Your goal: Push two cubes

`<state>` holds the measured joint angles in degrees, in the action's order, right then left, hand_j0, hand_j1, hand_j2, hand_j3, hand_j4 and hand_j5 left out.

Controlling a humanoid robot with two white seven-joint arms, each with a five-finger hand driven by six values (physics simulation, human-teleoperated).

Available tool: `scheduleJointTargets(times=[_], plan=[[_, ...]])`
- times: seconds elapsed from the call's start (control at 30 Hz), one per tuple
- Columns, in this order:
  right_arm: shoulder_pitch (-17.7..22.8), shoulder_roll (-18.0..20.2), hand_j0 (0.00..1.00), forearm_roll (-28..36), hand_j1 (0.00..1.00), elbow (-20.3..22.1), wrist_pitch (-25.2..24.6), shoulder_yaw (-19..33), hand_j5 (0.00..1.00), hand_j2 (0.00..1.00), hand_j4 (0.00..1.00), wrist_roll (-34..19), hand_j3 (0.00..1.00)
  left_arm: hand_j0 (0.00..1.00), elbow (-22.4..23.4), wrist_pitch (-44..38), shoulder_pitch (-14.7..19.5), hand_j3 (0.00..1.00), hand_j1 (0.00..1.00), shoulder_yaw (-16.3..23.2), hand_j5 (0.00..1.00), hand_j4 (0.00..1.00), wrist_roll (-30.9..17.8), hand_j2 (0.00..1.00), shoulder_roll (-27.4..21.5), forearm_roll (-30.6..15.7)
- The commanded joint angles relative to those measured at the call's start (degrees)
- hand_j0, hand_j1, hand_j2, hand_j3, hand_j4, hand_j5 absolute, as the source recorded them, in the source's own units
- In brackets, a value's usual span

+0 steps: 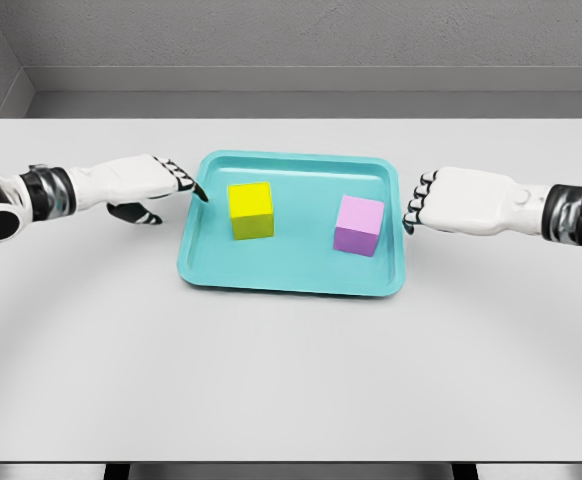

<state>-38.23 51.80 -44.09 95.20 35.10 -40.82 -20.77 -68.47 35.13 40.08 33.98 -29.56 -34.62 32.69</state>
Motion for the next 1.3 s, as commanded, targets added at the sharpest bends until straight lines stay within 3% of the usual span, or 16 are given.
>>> scheduleJointTargets(times=[0.0, 0.07, 0.3, 0.53, 0.9, 1.27], plan=[[0.0, 0.1, 0.54, 0.3, 0.54, 0.3, -0.1, 0.0, 0.54, 0.54, 0.54, 0.7, 0.54, 0.76, 0.6, -0.1, 0.0, 0.76, 0.76, 0.1, 0.76, 0.76, 0.0, 0.76, 0.0, -0.2], [0.6, 0.1, 0.54, 0.2, 0.54, 0.0, -0.1, 0.0, 0.54, 0.54, 0.54, 0.9, 0.54, 0.71, 0.6, -0.1, 0.4, 0.71, 0.71, 0.2, 0.71, 0.71, -0.1, 0.71, 0.1, 0.0], [1.8, -3.5, 0.54, -0.6, 0.54, -1.8, -0.1, -0.1, 0.54, 0.54, 0.54, 2.0, 0.54, 0.71, 0.7, -0.1, 0.9, 0.71, 0.71, 0.4, 0.71, 0.71, -0.1, 0.71, 0.4, 0.0], [2.3, -3.9, 0.54, -0.6, 0.54, -3.6, -0.1, -0.1, 0.54, 0.54, 0.54, 2.1, 0.54, 0.71, 0.7, -0.1, 1.7, 0.71, 0.71, 0.8, 0.71, 0.71, -0.7, 0.71, 0.9, 0.0], [2.5, -7.9, 0.54, -1.0, 0.54, -9.2, -0.1, -0.5, 0.54, 0.54, 0.54, 2.1, 0.54, 0.71, 0.8, -0.1, 2.0, 0.71, 0.71, 0.8, 0.71, 0.71, -0.8, 0.71, 1.9, 0.1], [2.3, -9.8, 0.53, -1.8, 0.53, -10.9, -0.1, -0.6, 0.53, 0.53, 0.53, 2.1, 0.53, 0.71, 0.6, -0.1, 2.0, 0.71, 0.71, 0.9, 0.71, 0.71, -1.6, 0.71, 2.8, 0.1]])
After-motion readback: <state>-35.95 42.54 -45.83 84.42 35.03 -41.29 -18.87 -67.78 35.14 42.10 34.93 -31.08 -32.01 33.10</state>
